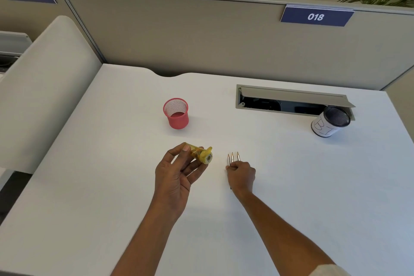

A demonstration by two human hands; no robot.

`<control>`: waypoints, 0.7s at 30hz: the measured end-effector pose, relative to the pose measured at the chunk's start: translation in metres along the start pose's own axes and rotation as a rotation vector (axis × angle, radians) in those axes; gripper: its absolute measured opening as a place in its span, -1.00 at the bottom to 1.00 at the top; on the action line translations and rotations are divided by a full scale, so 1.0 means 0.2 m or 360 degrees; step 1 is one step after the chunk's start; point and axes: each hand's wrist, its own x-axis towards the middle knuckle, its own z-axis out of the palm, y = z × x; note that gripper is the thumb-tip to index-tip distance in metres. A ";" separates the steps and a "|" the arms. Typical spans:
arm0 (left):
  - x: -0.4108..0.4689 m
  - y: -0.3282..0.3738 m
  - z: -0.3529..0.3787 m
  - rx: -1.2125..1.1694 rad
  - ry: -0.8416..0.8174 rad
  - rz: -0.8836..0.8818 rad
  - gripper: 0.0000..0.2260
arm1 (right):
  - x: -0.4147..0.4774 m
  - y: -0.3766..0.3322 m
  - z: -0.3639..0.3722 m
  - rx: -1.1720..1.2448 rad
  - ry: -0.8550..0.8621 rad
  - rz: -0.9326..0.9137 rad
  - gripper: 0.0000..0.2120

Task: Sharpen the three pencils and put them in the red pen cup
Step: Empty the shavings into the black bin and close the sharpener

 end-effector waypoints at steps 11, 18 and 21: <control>0.00 -0.01 -0.02 0.0006 0.0011 -0.0010 -0.85 | -0.02 -0.04 0.06 -0.0304 0.0084 -0.0091 -0.81; 0.00 -0.01 -0.02 0.0016 0.0010 -0.0018 -0.86 | -0.01 -0.04 0.08 -0.0414 0.0075 -0.0125 -0.79; 0.00 -0.01 -0.02 0.0010 0.0008 -0.0018 -0.88 | -0.01 -0.03 0.07 -0.0399 0.0037 -0.0122 -0.78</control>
